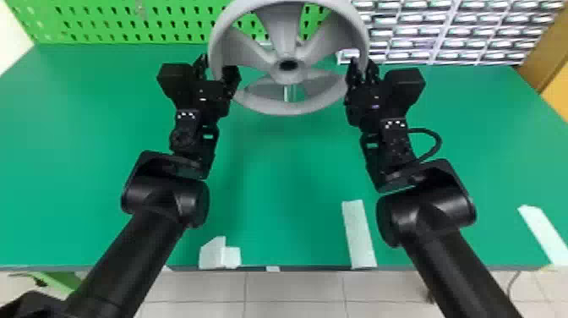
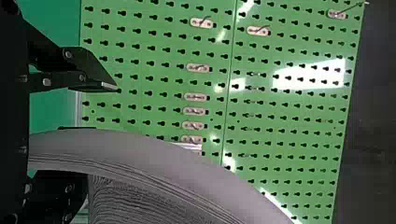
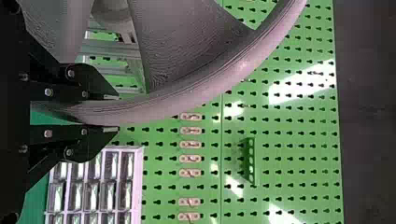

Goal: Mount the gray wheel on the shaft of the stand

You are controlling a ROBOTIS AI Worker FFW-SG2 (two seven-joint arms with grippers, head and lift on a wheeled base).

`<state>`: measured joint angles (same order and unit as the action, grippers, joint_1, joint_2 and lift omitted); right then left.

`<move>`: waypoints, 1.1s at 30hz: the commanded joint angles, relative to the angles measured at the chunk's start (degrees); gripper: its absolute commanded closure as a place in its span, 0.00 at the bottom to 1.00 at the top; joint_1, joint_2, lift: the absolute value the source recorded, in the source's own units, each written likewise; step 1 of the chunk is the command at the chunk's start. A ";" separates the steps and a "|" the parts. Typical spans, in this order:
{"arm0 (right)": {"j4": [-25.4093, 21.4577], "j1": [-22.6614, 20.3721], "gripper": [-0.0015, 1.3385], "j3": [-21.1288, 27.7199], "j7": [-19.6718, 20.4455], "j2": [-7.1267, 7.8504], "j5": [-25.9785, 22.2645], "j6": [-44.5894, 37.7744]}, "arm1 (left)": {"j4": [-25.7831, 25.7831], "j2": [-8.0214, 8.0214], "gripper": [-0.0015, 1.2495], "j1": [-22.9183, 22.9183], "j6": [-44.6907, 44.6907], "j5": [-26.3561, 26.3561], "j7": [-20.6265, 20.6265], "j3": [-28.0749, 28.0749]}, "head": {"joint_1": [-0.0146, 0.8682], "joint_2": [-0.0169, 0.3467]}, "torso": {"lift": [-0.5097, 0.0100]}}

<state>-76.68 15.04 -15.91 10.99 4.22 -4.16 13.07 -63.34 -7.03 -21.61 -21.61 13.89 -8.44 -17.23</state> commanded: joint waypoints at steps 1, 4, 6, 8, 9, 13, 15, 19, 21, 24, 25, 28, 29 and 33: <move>0.48 0.08 0.88 0.00 0.61 0.00 0.03 -0.15 | 0.67 0.00 0.65 -0.18 -0.01 0.00 0.00 0.09 | 1.00 0.19 | 0.79; 0.65 0.08 0.88 0.00 0.61 0.00 0.03 -0.24 | 1.11 0.00 0.65 -0.18 -0.01 0.00 0.00 0.36 | 1.00 0.19 | 0.79; 0.83 0.08 0.88 0.00 0.61 0.00 0.03 -0.24 | 1.38 0.00 0.65 -0.27 -0.01 0.00 0.09 0.53 | 1.00 0.19 | 0.79; 0.92 0.16 0.88 -0.08 0.61 0.00 0.03 -0.24 | 1.38 0.00 0.65 -0.27 -0.01 0.00 0.17 0.71 | 1.00 0.19 | 0.79; 0.92 0.16 0.88 -0.08 0.61 0.00 0.03 -0.24 | 1.38 0.00 0.65 -0.27 -0.01 -0.09 0.17 0.80 | 1.00 0.19 | 0.79; 0.92 0.25 0.88 -0.08 0.61 0.09 0.03 -0.24 | 1.47 0.00 0.65 -0.53 -0.10 -0.35 0.26 0.88 | 1.00 0.19 | 0.79; 0.92 0.34 0.88 -0.17 0.61 0.09 0.03 -0.15 | 1.47 0.00 0.65 -0.62 -0.10 -0.44 0.53 0.97 | 1.00 0.19 | 0.79; 0.92 0.34 0.88 -0.08 0.61 0.18 0.03 -0.15 | 1.82 0.00 0.65 -0.80 -0.10 -0.44 0.53 1.06 | 1.00 0.19 | 0.79; 0.92 0.25 0.88 0.09 0.61 0.18 0.03 -0.15 | 1.91 0.00 0.65 -0.71 -0.10 -0.44 0.53 1.06 | 1.00 0.19 | 0.79; 0.92 0.25 0.88 0.44 0.61 0.09 0.21 -0.15 | 1.99 0.00 0.65 -0.80 -0.10 -0.44 0.53 0.97 | 1.00 0.19 | 0.79; 0.92 0.25 0.88 0.53 0.61 0.09 0.21 -0.15 | 2.08 0.00 0.65 -0.80 -0.10 -0.44 0.53 0.97 | 1.00 0.19 | 0.79; 0.92 0.16 0.88 0.88 0.70 0.00 0.38 -0.33 | 2.34 0.00 0.65 -0.97 -0.10 -0.44 0.53 0.97 | 1.00 0.19 | 0.79; 0.92 0.25 0.88 0.88 0.70 0.09 0.47 -0.24 | 2.34 0.00 0.65 -0.97 -0.10 -0.44 0.53 0.97 | 1.00 0.19 | 0.79; 0.92 0.16 0.88 1.23 0.88 0.00 0.56 -0.33 | 3.14 0.09 0.64 -1.33 -0.10 -0.09 0.53 0.71 | 1.00 0.19 | 0.79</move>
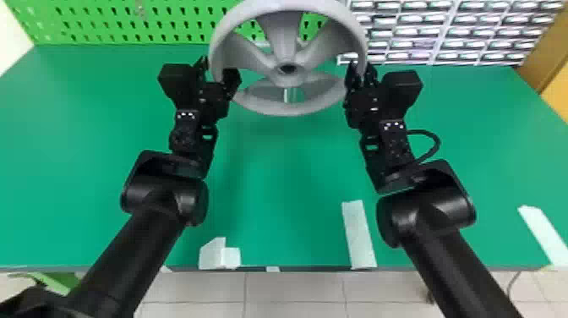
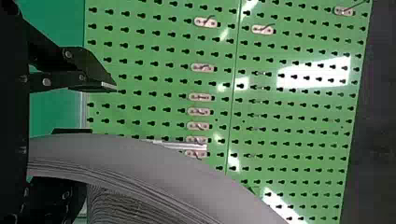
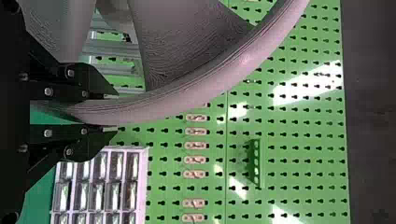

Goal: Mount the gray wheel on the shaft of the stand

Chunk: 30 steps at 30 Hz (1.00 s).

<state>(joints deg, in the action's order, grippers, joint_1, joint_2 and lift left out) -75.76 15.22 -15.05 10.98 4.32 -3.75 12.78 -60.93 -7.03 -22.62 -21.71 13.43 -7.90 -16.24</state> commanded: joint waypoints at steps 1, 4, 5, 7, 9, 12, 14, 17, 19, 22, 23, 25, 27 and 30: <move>0.00 0.07 0.88 0.46 0.89 -0.10 0.23 -0.12 | 0.91 0.08 0.64 -0.40 0.00 0.54 -0.01 -0.46 | 1.00 0.19 | 0.79; 0.26 0.07 0.88 0.82 0.97 -0.10 0.32 -0.12 | 1.61 0.17 0.64 -0.67 -0.26 0.63 -0.01 -0.55 | 1.00 0.19 | 0.79; 0.35 0.07 0.88 0.90 0.97 -0.10 0.32 -0.21 | 1.70 0.17 0.64 -0.67 -0.26 0.63 -0.01 -0.64 | 1.00 0.19 | 0.79; 0.35 -0.11 0.88 1.08 0.97 -0.10 0.32 -0.21 | 1.70 0.17 0.64 -0.67 -0.44 0.63 -0.01 -0.64 | 1.00 0.19 | 0.79; 0.35 -0.19 0.88 1.17 0.97 -0.10 0.41 -0.21 | 1.70 0.26 0.64 -0.67 -0.52 0.63 -0.01 -0.73 | 1.00 0.19 | 0.79; 0.35 -0.02 0.88 1.26 0.97 -0.10 0.49 -0.39 | 1.70 0.26 0.64 -0.76 -0.52 0.63 -0.01 -0.64 | 1.00 0.19 | 0.79; 0.35 0.07 0.88 1.26 0.97 -0.10 0.58 -0.39 | 1.70 0.26 0.64 -0.84 -0.52 0.63 -0.01 -0.55 | 1.00 0.19 | 0.79; 0.35 0.33 0.88 1.17 0.97 -0.10 0.49 -1.00 | 1.78 0.26 0.64 -0.93 -0.44 0.63 -0.01 -0.29 | 1.00 0.19 | 0.79; 0.26 0.33 0.88 1.17 0.97 -0.10 0.23 -1.35 | 1.78 0.26 0.64 -0.93 -0.44 0.63 -0.01 -0.29 | 1.00 0.19 | 0.79; -0.27 0.16 0.88 1.17 0.97 -0.10 -0.12 -1.97 | 1.61 0.26 0.64 -1.02 -0.44 0.63 0.25 -0.20 | 1.00 0.19 | 0.79; -0.44 0.16 0.88 1.08 0.97 -0.10 -0.12 -2.32 | 1.52 0.26 0.63 -1.02 -0.44 0.63 0.25 -0.20 | 1.00 0.19 | 0.79; -0.88 0.16 0.88 1.08 0.97 -0.10 -0.21 -2.76 | 1.26 0.26 0.63 -0.93 -0.35 0.46 0.25 -0.20 | 1.00 0.19 | 0.79; -1.41 0.16 0.88 0.99 0.97 -0.10 -0.30 -3.38 | 0.73 0.26 0.63 -0.76 0.18 0.19 0.25 -0.11 | 1.00 0.19 | 0.79; -2.29 0.16 0.88 0.99 0.97 -0.10 -0.38 -4.34 | -0.59 0.26 0.63 -0.40 1.41 -0.77 0.25 0.42 | 1.00 0.19 | 0.79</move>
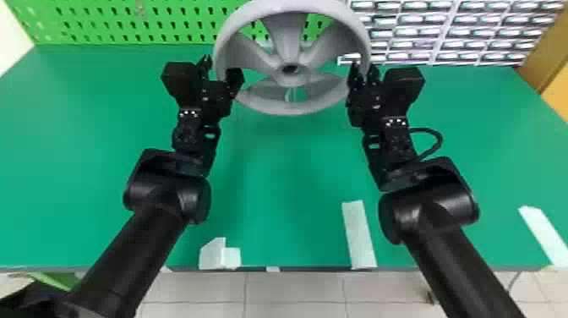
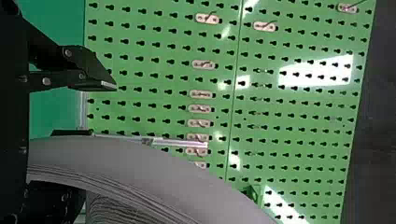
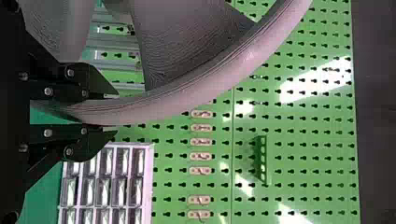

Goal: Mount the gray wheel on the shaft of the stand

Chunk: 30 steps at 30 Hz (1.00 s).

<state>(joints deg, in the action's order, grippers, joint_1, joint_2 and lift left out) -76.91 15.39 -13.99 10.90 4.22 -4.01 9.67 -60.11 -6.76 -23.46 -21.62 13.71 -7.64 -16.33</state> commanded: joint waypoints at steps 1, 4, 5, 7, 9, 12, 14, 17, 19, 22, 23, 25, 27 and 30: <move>-1.31 -0.10 0.88 -0.07 1.06 0.09 -0.12 -1.32 | -1.76 0.08 0.63 0.61 1.49 -1.41 0.00 0.68 | 1.00 0.19 | 0.79; -1.93 -0.01 0.88 -0.34 1.06 0.09 -0.12 -2.29 | -2.64 0.08 0.63 0.87 2.37 -1.67 0.00 1.21 | 1.00 0.19 | 0.79; -2.10 -0.01 0.88 -0.34 1.06 0.09 -0.21 -2.55 | -2.82 0.08 0.63 0.87 2.46 -1.76 -0.09 1.30 | 1.00 0.19 | 0.79; -2.45 -0.01 0.88 -0.34 1.06 0.18 -0.21 -2.90 | -3.17 0.08 0.63 0.96 2.55 -1.85 -0.09 1.39 | 1.00 0.19 | 0.79; -2.63 -0.01 0.88 -0.43 1.06 0.18 -0.21 -3.25 | -3.34 0.08 0.63 0.96 2.81 -1.93 -0.09 1.47 | 1.00 0.19 | 0.79; -2.89 0.34 0.88 -0.51 1.06 0.18 -0.39 -4.40 | -3.61 0.08 0.63 0.87 3.69 -2.02 0.00 1.65 | 1.00 0.19 | 0.79; -3.07 0.43 0.88 -0.69 0.97 0.27 -0.48 -4.92 | -3.61 0.17 0.63 0.87 3.87 -2.11 -0.09 1.83 | 1.00 0.19 | 0.79; -3.51 0.69 0.88 -0.78 0.97 0.27 -0.48 -6.50 | -3.61 0.17 0.63 0.87 4.57 -2.20 -0.09 2.00 | 1.00 0.19 | 0.79; -3.51 0.78 0.88 -0.87 0.97 0.27 -0.56 -7.56 | -3.61 0.17 0.63 0.87 5.10 -2.20 -0.09 1.91 | 1.00 0.19 | 0.79; -3.51 0.95 0.88 -0.87 0.97 0.27 -0.65 -9.05 | -3.61 0.17 0.63 0.96 5.54 -2.20 -0.09 2.09 | 1.00 0.19 | 0.79; -3.51 0.95 0.88 -0.87 0.97 0.27 -0.65 -9.32 | -3.61 0.17 0.63 0.96 5.80 -2.20 -0.09 2.09 | 1.00 0.19 | 0.79; -3.51 0.95 0.88 -0.87 0.97 0.27 -0.65 -9.67 | -3.61 0.17 0.63 0.96 6.15 -2.29 -0.09 2.18 | 1.00 0.19 | 0.79; -3.51 1.04 0.88 -0.87 0.97 0.27 -0.65 -10.46 | -3.61 0.17 0.63 0.96 6.68 -2.20 0.00 2.26 | 1.00 0.19 | 0.79; -3.51 1.13 0.88 -0.95 0.97 0.27 -0.65 -10.99 | -3.61 0.17 0.63 1.05 6.77 -2.29 -0.09 2.44 | 1.00 0.19 | 0.79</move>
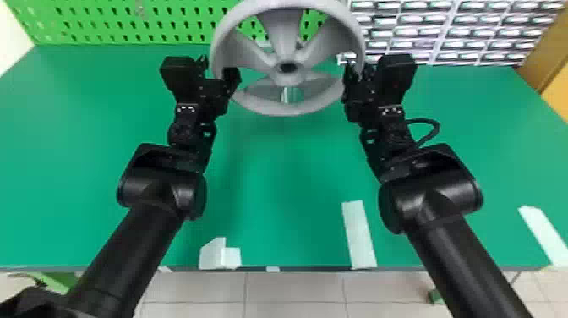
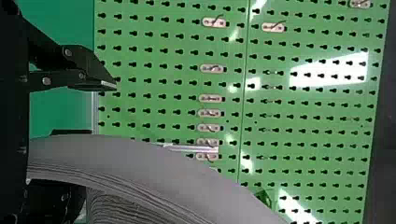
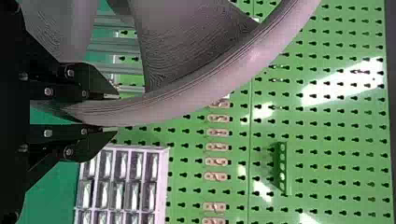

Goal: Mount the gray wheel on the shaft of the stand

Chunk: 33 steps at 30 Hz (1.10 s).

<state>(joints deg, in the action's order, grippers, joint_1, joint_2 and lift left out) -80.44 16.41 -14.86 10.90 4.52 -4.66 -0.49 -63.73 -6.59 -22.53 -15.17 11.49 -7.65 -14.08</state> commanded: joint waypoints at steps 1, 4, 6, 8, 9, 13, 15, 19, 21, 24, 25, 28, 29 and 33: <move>0.02 0.11 0.88 -0.08 0.97 -0.04 0.00 -0.92 | 0.01 0.00 0.63 0.20 0.50 0.03 -0.09 0.19 | 1.00 0.19 | 0.79; 0.02 0.11 0.88 -0.08 0.97 -0.04 0.09 -1.18 | 0.01 0.00 0.63 0.20 0.93 -0.15 -0.09 0.28 | 1.00 0.19 | 0.79; 0.02 0.11 0.88 -0.08 0.97 -0.04 0.09 -1.27 | 0.01 0.00 0.63 0.29 1.02 -0.15 -0.09 0.37 | 1.00 0.19 | 0.79; 0.02 0.11 0.88 -0.08 0.97 0.05 0.09 -1.27 | 0.01 0.09 0.63 0.29 1.02 -0.15 -0.09 0.46 | 1.00 0.19 | 0.79; -0.07 0.11 0.88 -0.08 0.97 -0.04 0.18 -1.27 | 0.01 0.00 0.63 0.29 1.02 -0.15 -0.09 0.46 | 1.00 0.19 | 0.79; -0.15 0.20 0.88 -0.17 0.97 -0.04 0.09 -1.27 | 0.01 0.09 0.63 0.03 1.20 -0.15 0.00 0.37 | 1.00 0.19 | 0.79; -0.33 0.20 0.88 -0.17 0.97 -0.04 0.18 -1.36 | 0.01 0.09 0.63 -0.06 1.29 -0.06 0.00 0.28 | 1.00 0.19 | 0.79; -0.51 0.29 0.88 0.18 0.97 -0.04 0.26 -1.62 | 0.01 0.09 0.63 -0.32 1.55 0.03 0.00 0.28 | 1.00 0.19 | 0.79; -0.59 0.20 0.88 0.36 0.97 -0.04 0.35 -1.62 | 0.01 0.00 0.62 -0.41 1.64 0.03 0.09 0.19 | 1.00 0.19 | 0.79; -0.94 0.20 0.88 0.62 0.97 -0.04 0.61 -1.71 | 0.01 0.00 0.62 -0.41 1.64 0.03 0.35 0.19 | 1.00 0.19 | 0.79; -1.03 0.11 0.88 0.71 0.97 -0.04 0.61 -1.89 | -0.07 0.09 0.62 -0.50 1.64 0.03 0.35 0.19 | 1.00 0.19 | 0.79; -1.12 0.20 0.88 0.71 0.97 -0.04 0.61 -2.24 | 0.01 0.09 0.62 -0.67 1.64 0.03 0.53 0.02 | 1.00 0.19 | 0.79; -1.21 0.29 0.88 0.71 0.97 -0.04 0.70 -2.24 | 0.01 0.09 0.62 -0.76 1.73 0.03 0.53 0.02 | 1.00 0.19 | 0.79; -1.56 0.37 0.88 0.88 0.97 -0.13 0.79 -3.56 | 0.01 0.09 0.62 -0.94 2.96 0.03 0.61 0.19 | 1.00 0.19 | 0.79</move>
<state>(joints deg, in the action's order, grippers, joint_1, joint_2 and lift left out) -81.66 16.64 -14.12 10.89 4.49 -3.95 -2.85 -63.73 -6.53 -23.27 -13.20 11.51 -7.10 -13.99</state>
